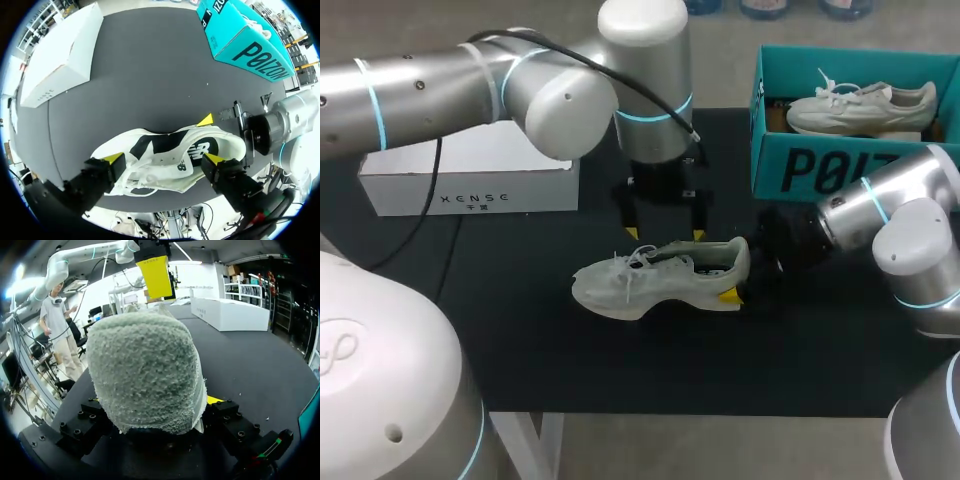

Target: Take the shoe out of the shoebox, open the shoe tongue, remove and reinsert the insole, then place the shoe into the shoebox

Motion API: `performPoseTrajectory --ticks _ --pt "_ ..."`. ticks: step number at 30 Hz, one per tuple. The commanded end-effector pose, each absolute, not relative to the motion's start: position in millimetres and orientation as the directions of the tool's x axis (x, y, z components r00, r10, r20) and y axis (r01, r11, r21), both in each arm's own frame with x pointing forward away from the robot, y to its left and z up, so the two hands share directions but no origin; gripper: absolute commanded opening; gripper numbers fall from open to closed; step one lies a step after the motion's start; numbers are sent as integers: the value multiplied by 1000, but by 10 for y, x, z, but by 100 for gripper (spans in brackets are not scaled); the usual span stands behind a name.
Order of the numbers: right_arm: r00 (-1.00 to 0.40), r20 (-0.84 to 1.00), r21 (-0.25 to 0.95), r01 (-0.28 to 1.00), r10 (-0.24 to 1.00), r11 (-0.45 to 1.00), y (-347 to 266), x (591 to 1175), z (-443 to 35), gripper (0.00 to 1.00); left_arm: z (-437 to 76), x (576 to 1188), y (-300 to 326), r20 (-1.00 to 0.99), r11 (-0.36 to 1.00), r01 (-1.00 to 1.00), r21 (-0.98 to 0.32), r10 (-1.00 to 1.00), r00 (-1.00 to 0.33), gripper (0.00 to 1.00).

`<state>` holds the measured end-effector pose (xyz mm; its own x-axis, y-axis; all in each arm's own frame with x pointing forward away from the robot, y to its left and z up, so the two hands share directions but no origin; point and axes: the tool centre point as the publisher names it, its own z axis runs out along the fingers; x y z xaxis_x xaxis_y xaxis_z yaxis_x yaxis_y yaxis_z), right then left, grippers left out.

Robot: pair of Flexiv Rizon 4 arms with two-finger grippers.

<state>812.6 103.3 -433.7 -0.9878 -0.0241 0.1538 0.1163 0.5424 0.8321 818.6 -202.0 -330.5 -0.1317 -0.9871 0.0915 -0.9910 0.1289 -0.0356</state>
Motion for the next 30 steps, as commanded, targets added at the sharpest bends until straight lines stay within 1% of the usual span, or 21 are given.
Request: performPoseTrajectory --ticks 1,4,11,19,23,26,30 --pt "-988 154 831 117 -23 544 1072 8117 -4419 0 -3470 8215 -2180 76 147 -989 -26 -986 -149 100" --pt "-988 154 831 117 -23 544 1072 8117 -4419 0 -3582 8245 -2255 18 156 -988 10 -988 -156 100" --pt "-988 154 831 117 -23 544 1072 8117 -4419 0 -3657 8297 -2300 3 184 -983 21 -983 -184 100" --pt "-988 154 831 117 -23 544 1072 8117 -4419 0 -3768 8308 -2298 -16 249 -967 55 -968 -250 100" --pt "-988 154 831 117 -23 544 1072 8117 -4419 0 -3805 8292 -2244 -23 243 -968 67 -969 -245 100" --pt "-988 154 831 117 -23 544 1072 8117 -4419 0 -3814 8240 -2155 -66 227 -970 86 -970 -233 100" --pt "-988 154 831 117 -23 544 1072 8117 -4419 0 -3760 8163 -1987 -98 170 -983 75 -979 -177 100"
